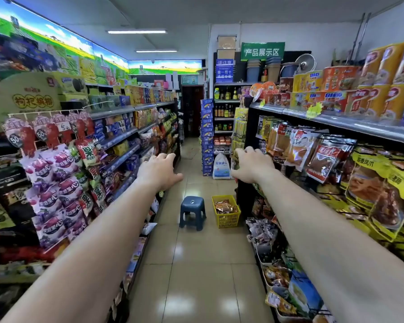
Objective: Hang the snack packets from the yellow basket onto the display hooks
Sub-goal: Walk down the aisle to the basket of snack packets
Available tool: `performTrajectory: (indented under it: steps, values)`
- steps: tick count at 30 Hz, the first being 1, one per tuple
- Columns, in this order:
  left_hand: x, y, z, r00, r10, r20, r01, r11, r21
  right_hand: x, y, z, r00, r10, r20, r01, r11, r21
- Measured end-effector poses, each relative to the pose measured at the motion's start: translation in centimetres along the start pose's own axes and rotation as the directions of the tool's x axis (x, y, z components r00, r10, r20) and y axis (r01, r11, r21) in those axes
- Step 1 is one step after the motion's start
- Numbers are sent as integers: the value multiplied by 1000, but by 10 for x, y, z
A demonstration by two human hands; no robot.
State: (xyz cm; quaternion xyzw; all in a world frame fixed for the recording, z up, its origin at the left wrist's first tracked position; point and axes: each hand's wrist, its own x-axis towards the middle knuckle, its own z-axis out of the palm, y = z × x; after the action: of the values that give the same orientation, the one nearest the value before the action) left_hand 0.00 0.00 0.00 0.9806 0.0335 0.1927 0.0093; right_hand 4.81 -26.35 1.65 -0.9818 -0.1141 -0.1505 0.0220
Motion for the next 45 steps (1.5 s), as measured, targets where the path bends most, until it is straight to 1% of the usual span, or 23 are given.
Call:
performTrajectory:
  steps: [4, 9, 12, 15, 18, 24, 30, 32, 36, 40, 45]
  values:
    - [49, -24, 41, 998, -28, 48, 28, 1000, 10, 52, -12, 44, 999, -2, 35, 3, 1000, -27]
    - [145, -62, 99, 996, -9, 90, 8, 1000, 7, 154, -29, 89, 998, -8, 68, 13, 997, -71]
    - [209, -86, 120, 994, -4, 111, 6, 1000, -17, 217, -40, 103, 997, 15, 77, -10, 998, -60]
    - [271, -103, 140, 995, 24, 97, -21, 999, -33, 279, -46, 118, 997, 43, 65, -41, 998, -38]
    - [325, -113, 166, 991, 46, 127, -44, 999, -20, 335, -47, 142, 995, 49, 90, -45, 998, -42]
    - [440, -117, 240, 982, 83, 168, -83, 996, -6, 455, -34, 211, 990, 74, 124, -71, 997, -23]
    - [575, -121, 319, 976, 91, 196, -96, 995, 17, 595, -5, 281, 988, 81, 128, -79, 997, -24]
    - [622, -122, 337, 973, 75, 217, -79, 997, 9, 644, 5, 295, 985, 89, 151, -88, 996, -13]
    - [709, -126, 365, 977, 42, 207, -41, 999, -9, 736, 22, 317, 981, 96, 167, -96, 995, -8]
    - [783, -133, 400, 970, 54, 235, -56, 998, 2, 816, 26, 341, 979, 75, 189, -75, 997, -11]
    - [873, -150, 455, 968, 73, 240, -69, 997, -25, 914, 24, 383, 977, 65, 203, -60, 998, -33]
